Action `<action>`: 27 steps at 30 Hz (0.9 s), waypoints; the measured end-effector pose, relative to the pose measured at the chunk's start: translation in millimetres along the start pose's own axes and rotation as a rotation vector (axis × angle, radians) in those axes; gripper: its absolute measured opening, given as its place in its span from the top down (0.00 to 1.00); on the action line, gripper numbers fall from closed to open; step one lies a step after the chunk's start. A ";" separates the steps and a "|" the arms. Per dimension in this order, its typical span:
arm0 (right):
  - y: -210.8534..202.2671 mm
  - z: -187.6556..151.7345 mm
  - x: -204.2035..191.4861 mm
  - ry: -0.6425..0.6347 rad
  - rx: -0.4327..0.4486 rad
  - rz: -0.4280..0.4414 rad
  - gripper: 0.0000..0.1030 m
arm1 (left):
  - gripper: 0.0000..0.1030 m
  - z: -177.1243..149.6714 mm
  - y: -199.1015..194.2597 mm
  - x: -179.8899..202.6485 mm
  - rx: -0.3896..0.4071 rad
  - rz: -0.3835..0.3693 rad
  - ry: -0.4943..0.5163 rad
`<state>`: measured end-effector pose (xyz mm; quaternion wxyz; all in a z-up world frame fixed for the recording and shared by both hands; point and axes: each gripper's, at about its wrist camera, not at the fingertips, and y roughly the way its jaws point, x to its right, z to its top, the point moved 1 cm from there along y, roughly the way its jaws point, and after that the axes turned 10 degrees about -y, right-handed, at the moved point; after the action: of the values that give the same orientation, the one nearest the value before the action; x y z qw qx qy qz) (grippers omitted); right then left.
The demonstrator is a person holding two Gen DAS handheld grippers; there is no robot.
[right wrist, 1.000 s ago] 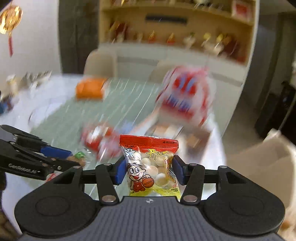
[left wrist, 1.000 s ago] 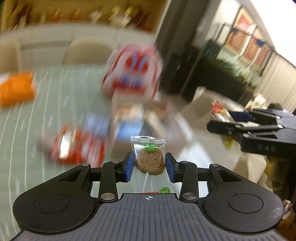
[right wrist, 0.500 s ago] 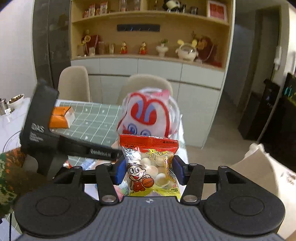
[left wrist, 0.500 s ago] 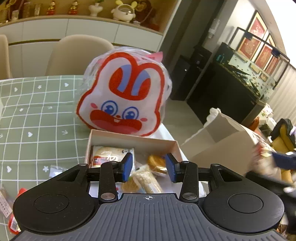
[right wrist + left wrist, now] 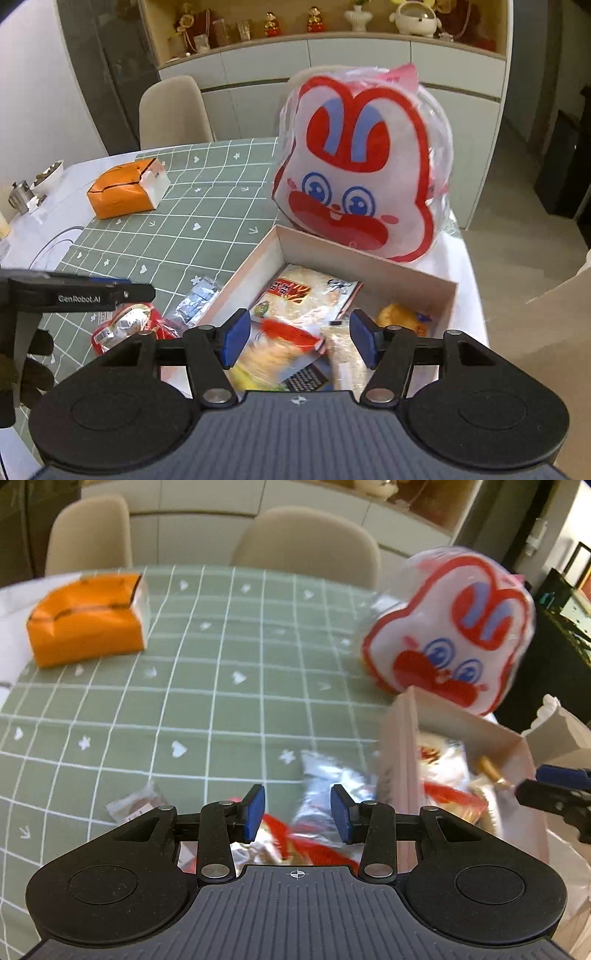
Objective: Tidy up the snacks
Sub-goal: 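Drop the lollipop into the pink box while right drops the candy bag inside, then grasp the clear cube-candy pack with right tool while left reaches the red pouch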
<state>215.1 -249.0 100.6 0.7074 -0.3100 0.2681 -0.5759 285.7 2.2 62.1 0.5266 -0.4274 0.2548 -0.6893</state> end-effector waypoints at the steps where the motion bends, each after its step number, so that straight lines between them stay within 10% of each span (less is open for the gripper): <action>1: 1.6 -1.1 -3.1 0.002 -0.003 0.008 0.41 | 0.58 2.3 6.5 -0.4 -0.009 -0.006 0.000; 11: -7.6 -39.6 -48.3 -0.047 -0.077 0.039 0.41 | 0.70 28.9 93.2 45.6 -0.121 -0.049 0.205; 19: -20.3 -74.6 -82.0 -0.200 -0.037 -0.013 0.35 | 0.72 -16.4 56.7 16.2 -0.130 -0.109 0.329; 27: -15.1 -83.3 -131.7 -0.251 0.054 0.112 0.35 | 0.72 -69.1 3.6 -37.2 -0.155 -0.215 0.100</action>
<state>118.6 -132.8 59.5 0.7744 -0.3451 0.1788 -0.4992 231.3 29.4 12.4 0.4018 -0.4566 0.2859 -0.7405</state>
